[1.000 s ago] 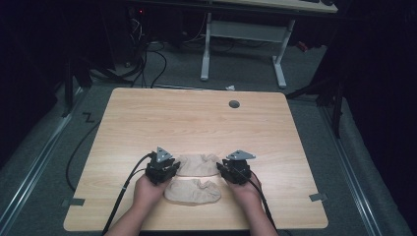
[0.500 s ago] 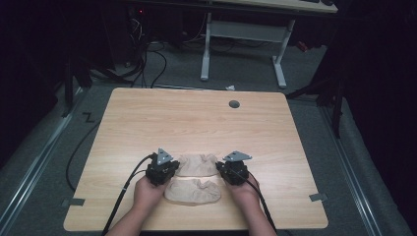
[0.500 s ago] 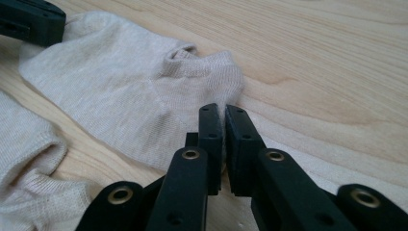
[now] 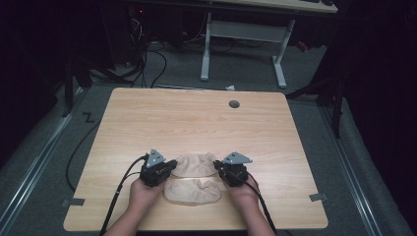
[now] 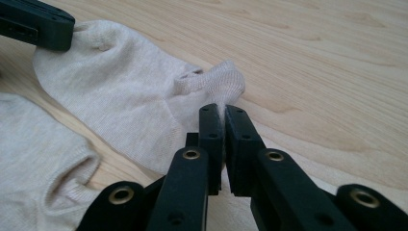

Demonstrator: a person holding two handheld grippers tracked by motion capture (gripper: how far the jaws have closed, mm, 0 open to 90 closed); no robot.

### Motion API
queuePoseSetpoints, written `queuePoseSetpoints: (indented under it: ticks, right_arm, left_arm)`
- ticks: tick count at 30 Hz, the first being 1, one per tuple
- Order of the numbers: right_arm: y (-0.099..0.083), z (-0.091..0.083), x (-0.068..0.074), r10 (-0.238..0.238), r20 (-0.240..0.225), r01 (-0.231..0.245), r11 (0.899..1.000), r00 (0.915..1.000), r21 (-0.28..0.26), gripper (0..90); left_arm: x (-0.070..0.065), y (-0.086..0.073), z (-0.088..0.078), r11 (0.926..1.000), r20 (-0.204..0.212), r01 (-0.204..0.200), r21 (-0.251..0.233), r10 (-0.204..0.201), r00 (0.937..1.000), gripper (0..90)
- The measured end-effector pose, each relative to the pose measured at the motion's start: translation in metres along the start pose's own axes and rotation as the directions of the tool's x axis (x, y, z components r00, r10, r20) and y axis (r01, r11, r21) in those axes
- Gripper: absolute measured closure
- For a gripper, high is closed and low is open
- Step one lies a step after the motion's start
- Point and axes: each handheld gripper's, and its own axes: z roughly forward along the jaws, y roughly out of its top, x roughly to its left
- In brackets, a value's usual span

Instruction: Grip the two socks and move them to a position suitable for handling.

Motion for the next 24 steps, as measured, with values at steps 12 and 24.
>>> queuePoseSetpoints:
  ticks: [12, 24]
  right_arm:
    - [0.002, -0.006, 0.006, -0.017, 0.002, 0.017, 0.999, 0.9998, -0.031, 86.9]
    - [0.006, -0.014, 0.005, -0.022, 0.01, 0.023, 0.998, 0.9997, -0.066, 86.9]
  left_arm:
    - [-0.008, 0.005, -0.011, 0.9986, -0.026, -0.018, -0.05, 0.017, 0.9995, 86.6]
    - [-0.013, 0.014, -0.014, 0.9967, -0.052, -0.052, -0.062, 0.049, 0.9975, 86.8]
